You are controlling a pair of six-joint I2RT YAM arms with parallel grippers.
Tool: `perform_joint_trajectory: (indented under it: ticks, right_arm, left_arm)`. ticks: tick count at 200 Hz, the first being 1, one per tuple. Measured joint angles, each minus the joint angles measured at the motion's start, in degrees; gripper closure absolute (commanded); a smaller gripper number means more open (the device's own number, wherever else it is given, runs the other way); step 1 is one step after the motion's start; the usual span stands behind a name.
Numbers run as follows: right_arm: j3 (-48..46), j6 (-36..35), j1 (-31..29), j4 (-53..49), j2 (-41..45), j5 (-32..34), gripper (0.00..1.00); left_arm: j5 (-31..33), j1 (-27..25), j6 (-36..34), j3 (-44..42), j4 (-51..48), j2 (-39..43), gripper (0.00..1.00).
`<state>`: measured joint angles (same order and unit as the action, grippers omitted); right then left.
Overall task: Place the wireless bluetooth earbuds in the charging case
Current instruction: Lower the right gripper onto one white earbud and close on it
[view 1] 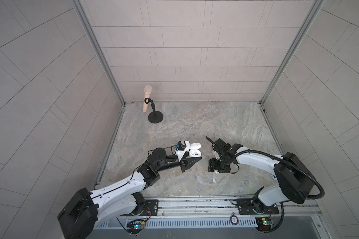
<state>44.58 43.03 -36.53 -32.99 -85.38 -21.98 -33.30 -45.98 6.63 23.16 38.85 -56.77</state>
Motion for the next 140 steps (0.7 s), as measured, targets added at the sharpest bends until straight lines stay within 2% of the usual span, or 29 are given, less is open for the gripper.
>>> perform_joint_trajectory:
  ticks: [45, 68, 86, 107, 140]
  right_arm:
    - [-0.6, 1.8, -0.9, 0.5, 0.7, 0.0, 0.25]
    - [-0.7, 2.8, -1.2, -1.1, 2.0, 2.7, 0.28]
    - [-0.7, 4.1, -1.2, -2.1, 4.2, 5.2, 0.35]
    - [-0.6, 5.4, -1.3, -2.6, 6.3, 7.8, 0.5]
    - [0.6, 5.6, -2.5, -3.5, 6.0, 9.9, 0.59]
  left_arm:
    - [0.0, 0.0, 0.0, 0.0, -0.1, 0.0, 0.94]
    - [0.0, 0.0, 0.0, 0.0, -0.1, 0.0, 0.94]
    - [0.0, 0.0, 0.0, 0.0, -0.1, 0.0, 0.94]
    - [0.0, 0.0, 0.0, 0.0, -0.1, 0.0, 0.94]
    - [0.0, 0.0, 0.0, 0.0, -0.1, 0.0, 0.94]
